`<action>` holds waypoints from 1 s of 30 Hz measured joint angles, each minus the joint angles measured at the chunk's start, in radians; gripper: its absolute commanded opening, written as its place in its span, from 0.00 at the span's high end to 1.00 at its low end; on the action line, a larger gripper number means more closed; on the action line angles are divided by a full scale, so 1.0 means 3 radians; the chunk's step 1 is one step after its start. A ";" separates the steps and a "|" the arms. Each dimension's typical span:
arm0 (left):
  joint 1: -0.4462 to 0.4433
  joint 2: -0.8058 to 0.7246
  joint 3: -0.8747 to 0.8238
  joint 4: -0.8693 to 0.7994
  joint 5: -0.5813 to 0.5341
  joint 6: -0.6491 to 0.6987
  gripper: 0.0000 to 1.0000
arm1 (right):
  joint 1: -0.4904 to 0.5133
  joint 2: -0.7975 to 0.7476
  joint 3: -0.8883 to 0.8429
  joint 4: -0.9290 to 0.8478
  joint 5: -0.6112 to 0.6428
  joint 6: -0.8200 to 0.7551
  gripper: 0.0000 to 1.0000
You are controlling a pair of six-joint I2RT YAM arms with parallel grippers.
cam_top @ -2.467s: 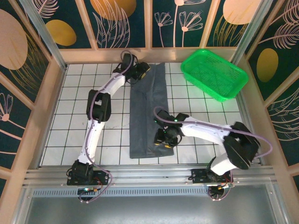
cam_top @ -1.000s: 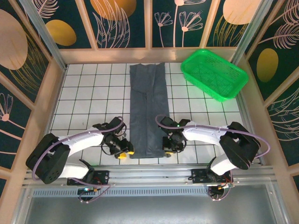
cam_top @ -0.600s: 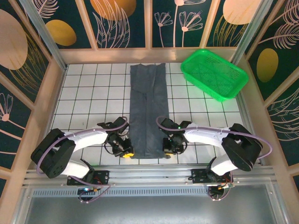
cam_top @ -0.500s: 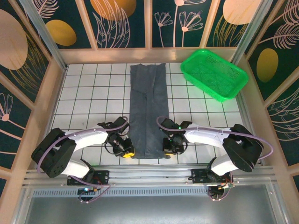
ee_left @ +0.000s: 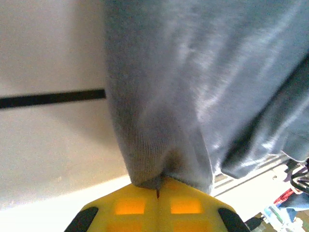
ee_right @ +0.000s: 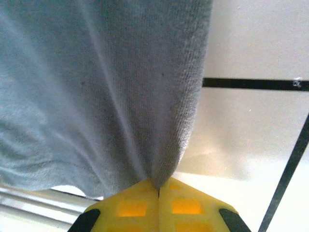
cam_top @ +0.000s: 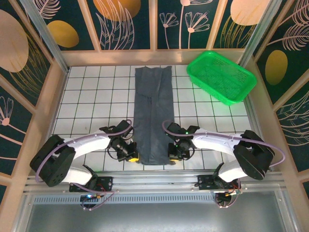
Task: Fold and stack the t-shirts
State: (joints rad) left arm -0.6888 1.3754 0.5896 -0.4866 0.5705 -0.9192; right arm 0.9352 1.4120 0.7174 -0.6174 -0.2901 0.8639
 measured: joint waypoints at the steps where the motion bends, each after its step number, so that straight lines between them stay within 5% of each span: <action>1: 0.0000 -0.0067 0.0001 -0.0025 -0.0009 -0.0003 1.00 | 0.0000 -0.0027 0.0003 -0.0019 -0.0001 0.0000 1.00; 7: 0.0057 -0.0306 0.0272 -0.0240 -0.0231 -0.0033 1.00 | -0.0245 -0.0088 0.0173 -0.0132 -0.0067 0.0024 1.00; 13: 0.0449 -0.0191 0.0763 -0.0198 -0.0443 -0.0062 1.00 | -0.0746 0.0041 0.0675 -0.0172 -0.0086 -0.0006 1.00; 30: 0.1286 0.1400 0.2234 0.0562 -0.0599 -0.0148 1.00 | -0.1768 0.1980 0.2950 -0.0149 0.0003 -0.0436 1.00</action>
State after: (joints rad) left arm -0.3031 1.7954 1.2598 -0.3180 0.3908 -0.9634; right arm 0.4049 2.0060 1.6024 -0.6621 -0.2893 0.7330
